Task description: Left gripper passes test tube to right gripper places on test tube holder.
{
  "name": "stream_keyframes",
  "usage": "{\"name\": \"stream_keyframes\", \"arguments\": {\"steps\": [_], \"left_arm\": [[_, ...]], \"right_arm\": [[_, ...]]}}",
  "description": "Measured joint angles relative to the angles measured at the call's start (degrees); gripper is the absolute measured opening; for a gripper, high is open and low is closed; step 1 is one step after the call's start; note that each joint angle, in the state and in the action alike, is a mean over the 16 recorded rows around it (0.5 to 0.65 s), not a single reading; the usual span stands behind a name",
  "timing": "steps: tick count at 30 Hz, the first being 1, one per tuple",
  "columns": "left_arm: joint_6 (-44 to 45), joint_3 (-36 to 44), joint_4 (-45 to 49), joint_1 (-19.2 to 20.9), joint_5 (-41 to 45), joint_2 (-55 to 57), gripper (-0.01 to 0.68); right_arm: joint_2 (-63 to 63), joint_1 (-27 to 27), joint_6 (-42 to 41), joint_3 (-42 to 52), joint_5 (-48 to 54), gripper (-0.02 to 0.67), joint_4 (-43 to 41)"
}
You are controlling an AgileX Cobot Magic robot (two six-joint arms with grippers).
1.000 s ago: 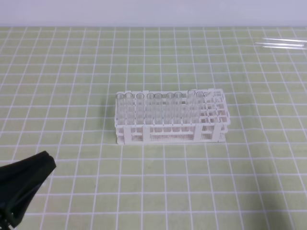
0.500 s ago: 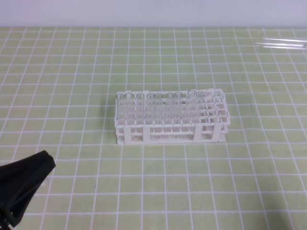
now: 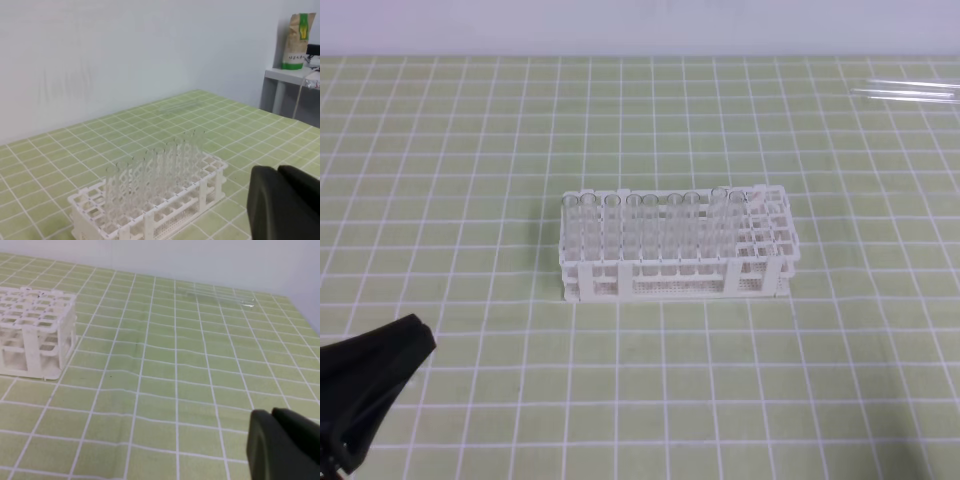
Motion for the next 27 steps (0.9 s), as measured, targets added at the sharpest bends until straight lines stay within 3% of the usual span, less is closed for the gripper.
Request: {"name": "stream_keyframes", "arguments": {"steps": [17,27], "left_arm": [[0.0,0.3,0.7,0.0,3.2,-0.2,-0.001],[-9.3,0.9,0.7,0.1,14.1,-0.6,-0.001]], "right_arm": [[0.0,0.0,0.0,0.0,-0.1,-0.016,-0.4],[0.0,0.0,0.0,0.0,-0.1,-0.016,-0.4]]}}
